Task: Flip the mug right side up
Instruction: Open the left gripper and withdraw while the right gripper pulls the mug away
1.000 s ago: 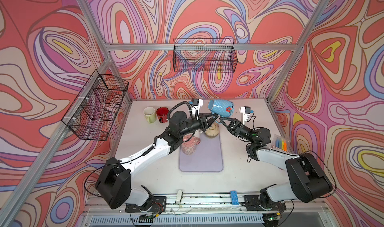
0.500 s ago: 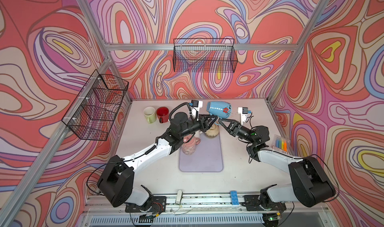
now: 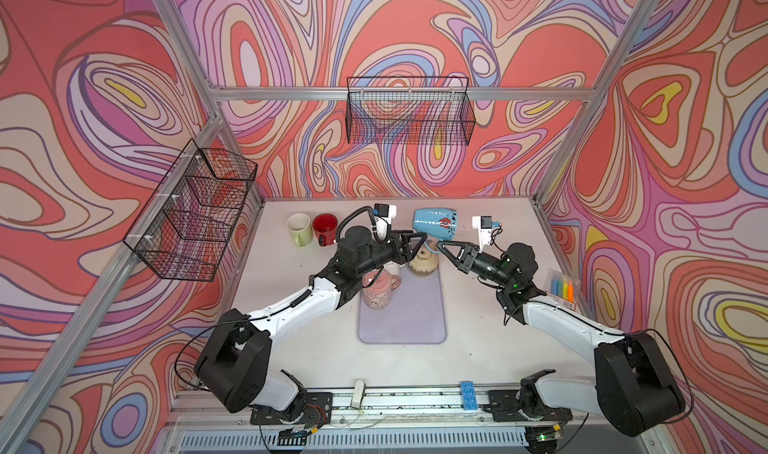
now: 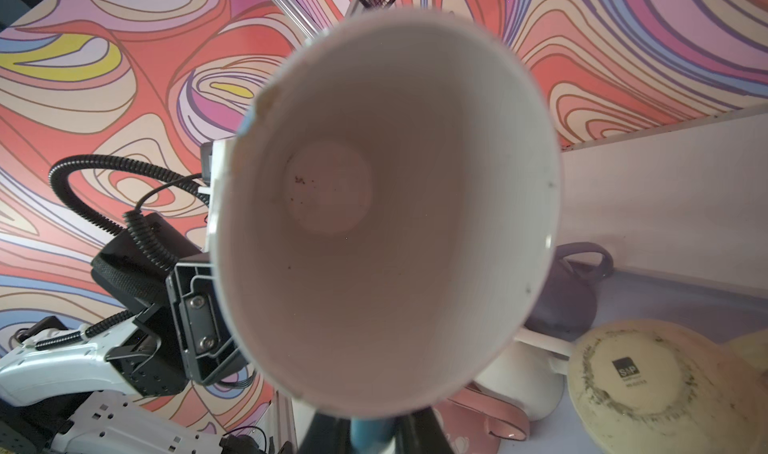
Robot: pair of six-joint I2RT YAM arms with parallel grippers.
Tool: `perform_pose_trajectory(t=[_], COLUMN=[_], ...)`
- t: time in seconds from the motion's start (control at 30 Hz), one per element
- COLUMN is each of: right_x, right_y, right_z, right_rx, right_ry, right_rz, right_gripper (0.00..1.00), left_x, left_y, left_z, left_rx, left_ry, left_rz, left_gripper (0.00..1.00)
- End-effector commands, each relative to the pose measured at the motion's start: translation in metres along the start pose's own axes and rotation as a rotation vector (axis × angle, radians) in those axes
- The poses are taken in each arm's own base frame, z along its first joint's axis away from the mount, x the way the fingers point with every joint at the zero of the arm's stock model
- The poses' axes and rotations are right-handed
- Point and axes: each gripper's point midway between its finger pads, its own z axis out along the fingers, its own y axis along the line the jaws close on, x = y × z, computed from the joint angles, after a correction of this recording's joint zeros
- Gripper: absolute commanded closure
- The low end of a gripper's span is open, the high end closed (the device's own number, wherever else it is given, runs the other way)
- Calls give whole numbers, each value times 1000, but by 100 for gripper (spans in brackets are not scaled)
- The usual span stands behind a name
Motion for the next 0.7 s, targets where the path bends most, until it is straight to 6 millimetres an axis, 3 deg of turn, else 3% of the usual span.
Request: perform_pose_trajectory(t=[0.0, 0.37, 0.67], right_x=[-18, -19, -38], right_y=[8, -6, -22], right_z=[1, -6, -26], right_rx=[41, 244, 506], right_ry=[-20, 115, 206], right_rz=[-93, -132, -220], right_gripper=[100, 100, 100], left_x=[4, -2, -5], left_y=[14, 22, 26], left_z=[-4, -23, -43], left_rx=[-63, -143, -216], left_ry=[13, 21, 64], left_rz=[33, 90, 140], left_gripper=[37, 37, 37])
